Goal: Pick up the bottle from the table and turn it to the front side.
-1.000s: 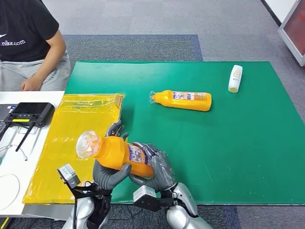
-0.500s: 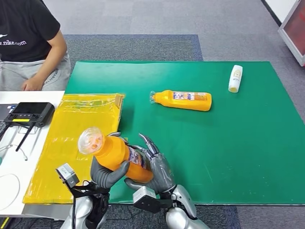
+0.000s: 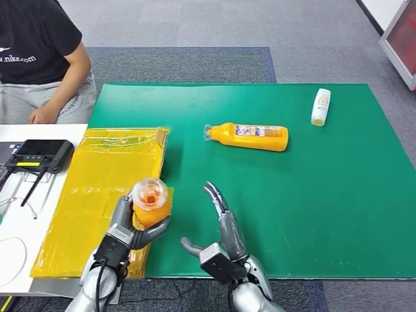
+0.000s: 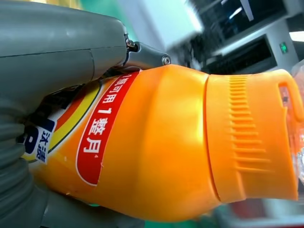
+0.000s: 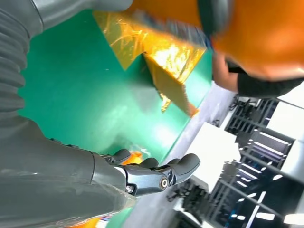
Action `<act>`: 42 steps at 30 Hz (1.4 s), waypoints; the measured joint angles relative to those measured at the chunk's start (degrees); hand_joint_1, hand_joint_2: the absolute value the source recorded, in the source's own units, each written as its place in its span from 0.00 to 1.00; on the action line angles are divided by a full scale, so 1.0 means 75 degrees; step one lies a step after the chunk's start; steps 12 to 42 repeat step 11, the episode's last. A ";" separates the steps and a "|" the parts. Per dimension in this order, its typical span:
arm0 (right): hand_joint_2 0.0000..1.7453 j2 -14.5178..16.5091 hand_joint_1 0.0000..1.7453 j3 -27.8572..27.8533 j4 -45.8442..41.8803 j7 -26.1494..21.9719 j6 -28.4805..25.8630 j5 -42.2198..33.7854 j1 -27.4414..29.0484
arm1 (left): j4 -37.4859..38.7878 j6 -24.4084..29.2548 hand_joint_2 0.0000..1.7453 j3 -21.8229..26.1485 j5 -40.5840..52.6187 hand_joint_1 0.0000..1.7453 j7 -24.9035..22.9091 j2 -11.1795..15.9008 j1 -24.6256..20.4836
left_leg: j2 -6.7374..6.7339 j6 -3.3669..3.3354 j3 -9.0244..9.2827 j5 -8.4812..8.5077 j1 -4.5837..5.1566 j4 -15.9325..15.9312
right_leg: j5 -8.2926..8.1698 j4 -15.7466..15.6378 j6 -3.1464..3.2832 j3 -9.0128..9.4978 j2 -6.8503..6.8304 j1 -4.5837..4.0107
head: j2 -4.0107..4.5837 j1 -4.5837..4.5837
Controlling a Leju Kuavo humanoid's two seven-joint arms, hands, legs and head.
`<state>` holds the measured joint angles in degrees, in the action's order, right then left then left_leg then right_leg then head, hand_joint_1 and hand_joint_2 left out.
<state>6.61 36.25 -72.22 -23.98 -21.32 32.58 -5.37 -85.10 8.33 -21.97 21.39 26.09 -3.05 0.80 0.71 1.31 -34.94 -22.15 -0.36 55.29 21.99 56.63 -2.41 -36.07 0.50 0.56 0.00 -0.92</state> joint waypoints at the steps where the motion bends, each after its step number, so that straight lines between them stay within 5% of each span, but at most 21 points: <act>1: 1.00 0.0002 0.00 -0.0082 -0.0001 -0.0011 0.0017 -0.0046 0.0059 | -0.0003 0.0136 1.00 0.0081 0.0510 1.00 -0.0093 0.0133 0.0015 | 0.0000 0.0001 0.0000 -0.0001 0.0000 0.0000 | 0.0001 0.0000 0.0002 0.0000 0.0000 -0.0001 | 0.0000 0.0000; 11: 1.00 0.0008 0.00 -0.0856 -0.0009 -0.0060 0.0046 -0.0194 0.0588 | -0.0186 0.0413 1.00 0.0664 0.2913 1.00 -0.0877 0.0984 0.0065 | 0.0000 0.0014 0.0027 -0.0023 0.0001 -0.0002 | 0.0007 0.0000 0.0009 0.0021 0.0004 -0.0001 | 0.0000 0.0001; 42: 1.00 0.0008 0.00 -0.0856 -0.0009 -0.0060 0.0046 -0.0194 0.0588 | -0.0186 0.0413 1.00 0.0664 0.2913 1.00 -0.0877 0.0984 0.0065 | 0.0000 0.0014 0.0027 -0.0023 0.0001 -0.0002 | 0.0007 0.0000 0.0009 0.0021 0.0004 -0.0001 | 0.0000 0.0001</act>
